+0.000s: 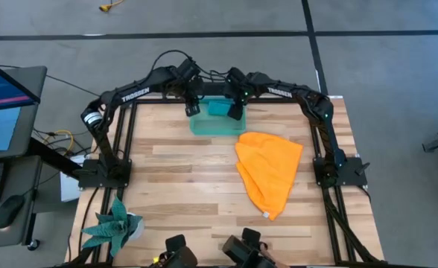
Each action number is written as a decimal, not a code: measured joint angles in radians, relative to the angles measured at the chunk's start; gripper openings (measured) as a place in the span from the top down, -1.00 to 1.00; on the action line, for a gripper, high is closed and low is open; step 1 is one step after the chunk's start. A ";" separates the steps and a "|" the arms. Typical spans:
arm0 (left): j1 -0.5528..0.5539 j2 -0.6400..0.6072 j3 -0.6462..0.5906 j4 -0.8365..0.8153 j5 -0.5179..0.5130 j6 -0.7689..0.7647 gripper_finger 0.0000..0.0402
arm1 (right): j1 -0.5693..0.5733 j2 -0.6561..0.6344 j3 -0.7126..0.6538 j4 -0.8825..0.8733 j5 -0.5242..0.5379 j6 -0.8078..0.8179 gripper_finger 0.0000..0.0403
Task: Roll microfiber towels into tight, uniform cylinder then place into a basket
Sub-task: Roll the yellow microfiber cloth
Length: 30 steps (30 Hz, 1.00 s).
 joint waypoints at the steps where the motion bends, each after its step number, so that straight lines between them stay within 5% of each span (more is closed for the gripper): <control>1: 0.000 -0.005 -0.002 -0.013 0.000 0.000 0.32 | 0.000 -0.002 0.021 -0.036 0.000 0.011 -0.11; 7: -0.026 -0.076 -0.089 -0.013 0.003 -0.021 0.32 | 0.015 -0.041 0.084 -0.260 -0.007 0.041 -0.06; 16: -0.137 -0.293 -0.391 0.170 0.046 -0.060 0.32 | 0.128 -0.184 0.051 -0.389 -0.008 0.097 0.06; 22: -0.247 -0.413 -0.557 0.340 0.046 -0.061 0.32 | 0.242 -0.376 -0.158 -0.339 0.000 0.168 0.14; 30: -0.428 -0.420 -0.636 0.513 0.048 -0.081 0.32 | 0.457 -0.691 -0.582 -0.076 0.087 0.413 0.22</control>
